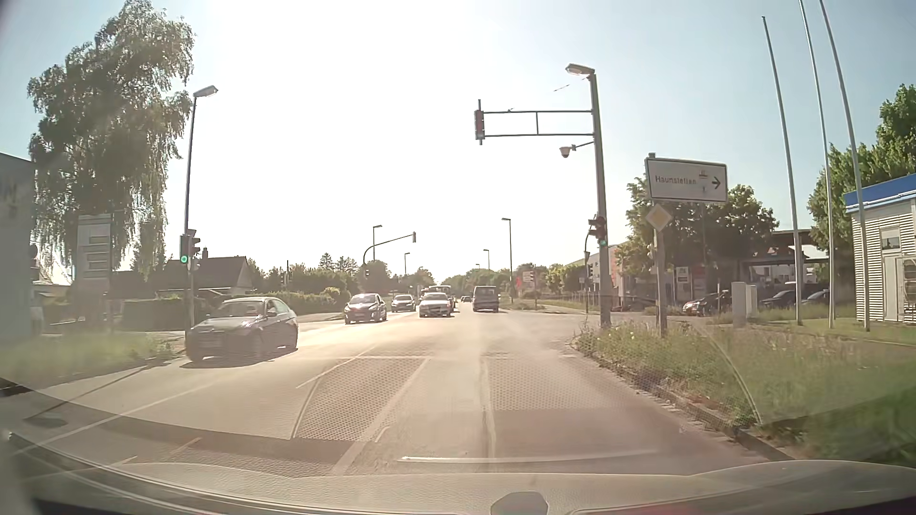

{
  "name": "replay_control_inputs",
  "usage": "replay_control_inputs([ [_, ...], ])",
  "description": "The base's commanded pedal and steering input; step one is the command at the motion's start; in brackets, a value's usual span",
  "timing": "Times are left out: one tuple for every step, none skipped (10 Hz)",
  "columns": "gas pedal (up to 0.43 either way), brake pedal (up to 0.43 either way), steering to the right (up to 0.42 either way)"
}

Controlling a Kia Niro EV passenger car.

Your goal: Follow the waypoints while adhering to traffic rules and regulations

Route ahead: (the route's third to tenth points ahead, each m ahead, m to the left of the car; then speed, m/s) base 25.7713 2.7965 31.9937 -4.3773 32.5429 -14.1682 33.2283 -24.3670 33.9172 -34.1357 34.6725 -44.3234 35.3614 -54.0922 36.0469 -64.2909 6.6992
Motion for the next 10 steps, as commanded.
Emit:
replay_control_inputs([
  [0.000, 0.000, 0.021],
  [0.000, 0.000, 0.018],
  [0.000, 0.000, 0.016],
  [0.000, 0.000, 0.015],
  [0.000, 0.000, 0.015],
  [0.000, 0.000, 0.016],
  [0.000, 0.000, 0.017],
  [0.000, 0.000, 0.017],
  [0.000, 0.000, 0.020],
  [0.000, 0.122, 0.023],
])
